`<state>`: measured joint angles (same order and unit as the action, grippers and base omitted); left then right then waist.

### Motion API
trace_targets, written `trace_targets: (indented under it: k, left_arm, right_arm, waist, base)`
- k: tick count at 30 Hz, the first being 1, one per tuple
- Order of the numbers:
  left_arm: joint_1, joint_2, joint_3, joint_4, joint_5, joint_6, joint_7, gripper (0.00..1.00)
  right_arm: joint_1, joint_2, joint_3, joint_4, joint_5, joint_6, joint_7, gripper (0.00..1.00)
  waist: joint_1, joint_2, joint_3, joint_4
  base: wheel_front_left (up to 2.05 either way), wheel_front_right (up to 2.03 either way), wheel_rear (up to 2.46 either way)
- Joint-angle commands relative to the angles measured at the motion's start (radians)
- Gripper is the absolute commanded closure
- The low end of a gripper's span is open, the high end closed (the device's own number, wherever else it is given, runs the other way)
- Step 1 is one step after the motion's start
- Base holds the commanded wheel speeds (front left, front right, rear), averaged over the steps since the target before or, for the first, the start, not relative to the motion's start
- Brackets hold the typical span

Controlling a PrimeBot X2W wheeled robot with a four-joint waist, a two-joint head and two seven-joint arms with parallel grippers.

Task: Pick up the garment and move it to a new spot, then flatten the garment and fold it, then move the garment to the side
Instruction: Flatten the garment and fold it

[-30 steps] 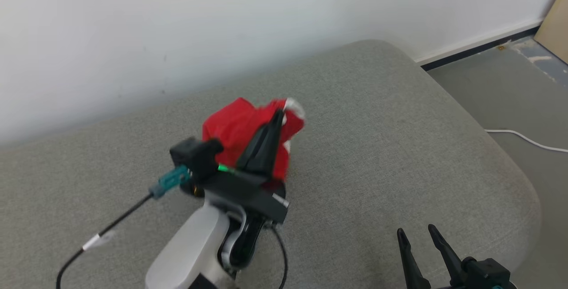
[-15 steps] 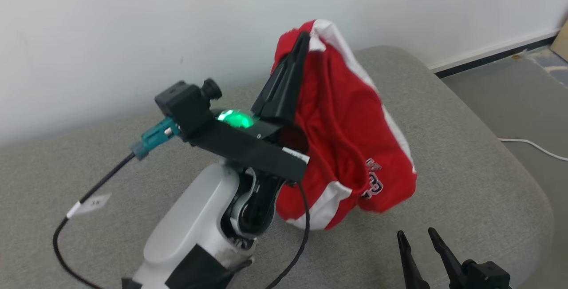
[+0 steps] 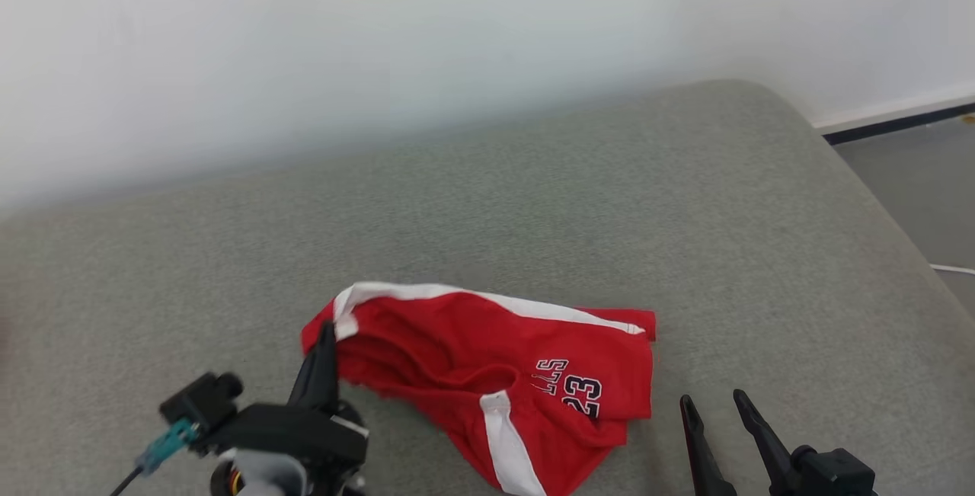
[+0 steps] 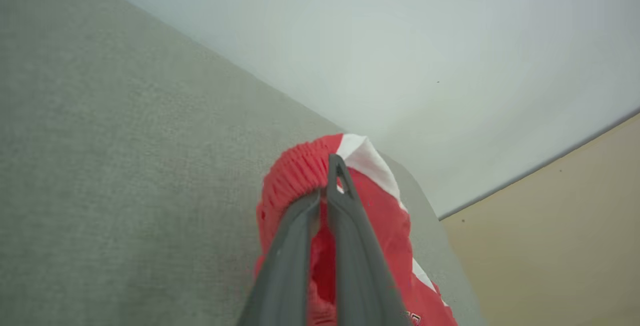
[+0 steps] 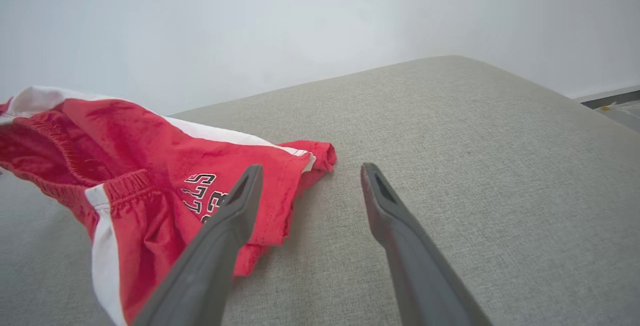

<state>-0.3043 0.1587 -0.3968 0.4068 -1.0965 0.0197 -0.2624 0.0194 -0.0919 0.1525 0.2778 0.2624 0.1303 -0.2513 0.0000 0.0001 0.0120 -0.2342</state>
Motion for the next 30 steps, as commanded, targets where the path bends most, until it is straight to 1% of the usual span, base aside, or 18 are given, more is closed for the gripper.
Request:
trace_targets:
  k: [1, 5, 9, 12, 13, 14, 20, 24, 28, 30]
  left_arm:
    - [0.024, 0.002, 0.015, 0.007, -0.001, -0.001, -0.003, 1.00]
    - [0.060, -0.003, 0.076, 0.046, 0.004, -0.009, -0.003, 1.00]
    - [0.064, -0.014, 0.142, 0.088, 0.038, -0.020, -0.003, 1.00]
    - [0.061, -0.021, 0.163, 0.111, 0.062, -0.018, -0.003, 1.00]
    - [0.059, -0.023, 0.167, 0.124, 0.077, -0.021, -0.003, 0.59]
    - [0.057, -0.024, 0.168, 0.138, 0.091, -0.026, -0.003, 0.00]
    - [0.065, -0.040, 0.187, 0.181, 0.146, -0.047, -0.003, 0.00]
    - [0.090, -0.053, 0.178, 0.197, 0.137, -0.078, -0.003, 0.00]
    - [0.122, -0.054, 0.165, 0.155, 0.160, -0.101, -0.003, 0.00]
    - [0.143, -0.042, 0.176, 0.103, 0.205, -0.106, -0.003, 0.00]
  right_arm:
    - [-0.002, -0.001, 0.000, -0.002, 0.001, 0.001, -0.002, 0.00]
    - [0.000, 0.000, 0.006, -0.002, 0.005, 0.001, 0.000, 0.00]
    - [-0.003, -0.004, 0.009, -0.001, 0.008, 0.001, 0.001, 0.00]
    - [-0.005, -0.007, 0.011, 0.001, 0.010, 0.001, 0.001, 0.00]
    - [-0.006, -0.008, 0.013, 0.001, 0.011, 0.001, 0.001, 0.00]
    - [-0.006, -0.009, 0.015, 0.002, 0.012, 0.001, 0.002, 0.00]
    - [-0.001, -0.014, 0.018, 0.003, 0.014, 0.001, 0.002, 0.00]
    - [0.009, -0.018, 0.012, 0.000, 0.015, 0.001, 0.004, 0.00]
    - [0.017, -0.022, 0.001, -0.006, 0.014, 0.001, 0.007, 0.00]
    - [0.022, -0.023, -0.006, -0.010, 0.012, 0.001, 0.009, 0.00]
  waist:
    - [0.0000, -0.0001, 0.000, 0.026]
    - [0.0000, -0.0001, -0.002, 0.044]
    - [0.0000, -0.0001, -0.002, 0.050]
    - [0.0000, -0.0001, -0.004, 0.050]
    - [0.0000, -0.0001, -0.005, 0.050]
    - [0.0000, -0.0001, -0.006, 0.049]
    - [0.0000, -0.0001, -0.014, 0.040]
    - [0.0000, -0.0001, -0.022, 0.038]
    - [0.0000, -0.0001, -0.030, 0.045]
    - [0.0000, -0.0001, -0.035, 0.051]
  base:
    - [0.00, 0.00, 0.00]
    - [0.00, 0.00, 0.00]
    - [0.00, 0.00, 0.00]
    - [0.00, 0.00, 0.00]
    - [0.00, 0.00, 0.00]
    - [0.00, 0.00, 0.00]
    - [0.00, 0.00, 0.00]
    - [0.00, 0.00, 0.00]
    - [0.00, 0.00, 0.00]
    - [0.00, 0.00, 0.00]
